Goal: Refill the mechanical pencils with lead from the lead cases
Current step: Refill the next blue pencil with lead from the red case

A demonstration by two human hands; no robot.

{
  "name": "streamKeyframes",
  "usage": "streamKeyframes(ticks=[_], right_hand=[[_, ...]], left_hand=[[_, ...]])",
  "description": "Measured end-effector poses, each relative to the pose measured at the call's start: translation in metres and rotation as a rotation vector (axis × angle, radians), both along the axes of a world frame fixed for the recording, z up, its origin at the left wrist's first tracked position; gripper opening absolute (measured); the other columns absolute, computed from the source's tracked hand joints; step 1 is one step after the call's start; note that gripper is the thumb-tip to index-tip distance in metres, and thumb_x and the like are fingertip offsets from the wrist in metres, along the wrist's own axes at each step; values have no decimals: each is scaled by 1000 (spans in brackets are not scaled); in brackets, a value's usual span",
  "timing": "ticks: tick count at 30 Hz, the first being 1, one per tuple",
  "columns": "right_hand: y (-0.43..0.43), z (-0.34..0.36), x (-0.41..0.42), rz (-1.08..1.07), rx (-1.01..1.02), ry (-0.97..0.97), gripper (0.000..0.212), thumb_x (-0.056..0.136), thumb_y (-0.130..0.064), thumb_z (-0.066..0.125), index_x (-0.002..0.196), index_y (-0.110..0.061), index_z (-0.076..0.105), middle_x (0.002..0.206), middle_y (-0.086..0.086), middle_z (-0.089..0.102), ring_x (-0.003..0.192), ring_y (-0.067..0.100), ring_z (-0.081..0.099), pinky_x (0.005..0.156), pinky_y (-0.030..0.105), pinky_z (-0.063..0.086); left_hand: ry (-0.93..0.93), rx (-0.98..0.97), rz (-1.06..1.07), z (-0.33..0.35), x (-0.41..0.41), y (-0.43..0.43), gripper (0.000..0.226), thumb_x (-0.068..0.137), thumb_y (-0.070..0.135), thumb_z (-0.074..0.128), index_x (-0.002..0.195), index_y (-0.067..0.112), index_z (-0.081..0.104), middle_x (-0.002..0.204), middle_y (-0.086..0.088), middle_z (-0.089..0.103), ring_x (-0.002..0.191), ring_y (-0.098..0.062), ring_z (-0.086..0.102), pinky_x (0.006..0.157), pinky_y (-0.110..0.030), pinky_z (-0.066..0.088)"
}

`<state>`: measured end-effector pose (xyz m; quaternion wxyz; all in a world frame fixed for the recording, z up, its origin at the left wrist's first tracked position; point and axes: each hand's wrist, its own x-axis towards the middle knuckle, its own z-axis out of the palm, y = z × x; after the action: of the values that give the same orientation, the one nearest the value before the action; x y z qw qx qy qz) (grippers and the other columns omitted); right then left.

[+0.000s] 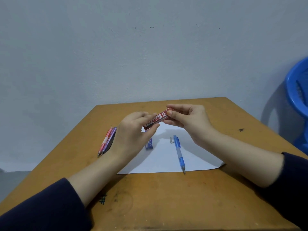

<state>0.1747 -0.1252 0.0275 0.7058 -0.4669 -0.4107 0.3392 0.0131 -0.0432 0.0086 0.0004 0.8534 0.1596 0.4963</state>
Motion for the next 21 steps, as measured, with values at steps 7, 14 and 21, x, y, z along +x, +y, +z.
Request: streamKeyframes(ticks=[7,14,21], right_hand=[[4,-1,10,92,25,-159,34,78,15,63,104,-6,67,91,14,71,85,32,71,81,34,58],[5,-4,18,-20,-54,-480,33,75,8,70,104,-7,70,88,8,73,81,23,72,84,34,56],[2,0,19,-118,-25,-889,25,86,9,58,106,-1,69,68,11,69,56,14,66,67,22,56]], left_hand=[[-14,-71,-39,-1,-1,11,28,81,15,70,107,5,72,92,-4,72,78,-3,54,69,-13,44],[63,-61,-37,-3,-2,22,26,82,15,66,106,6,73,94,-5,72,81,-9,59,72,-11,41],[194,35,-14,-5,0,19,27,86,13,59,104,-3,71,96,-12,73,83,-27,68,77,-21,42]])
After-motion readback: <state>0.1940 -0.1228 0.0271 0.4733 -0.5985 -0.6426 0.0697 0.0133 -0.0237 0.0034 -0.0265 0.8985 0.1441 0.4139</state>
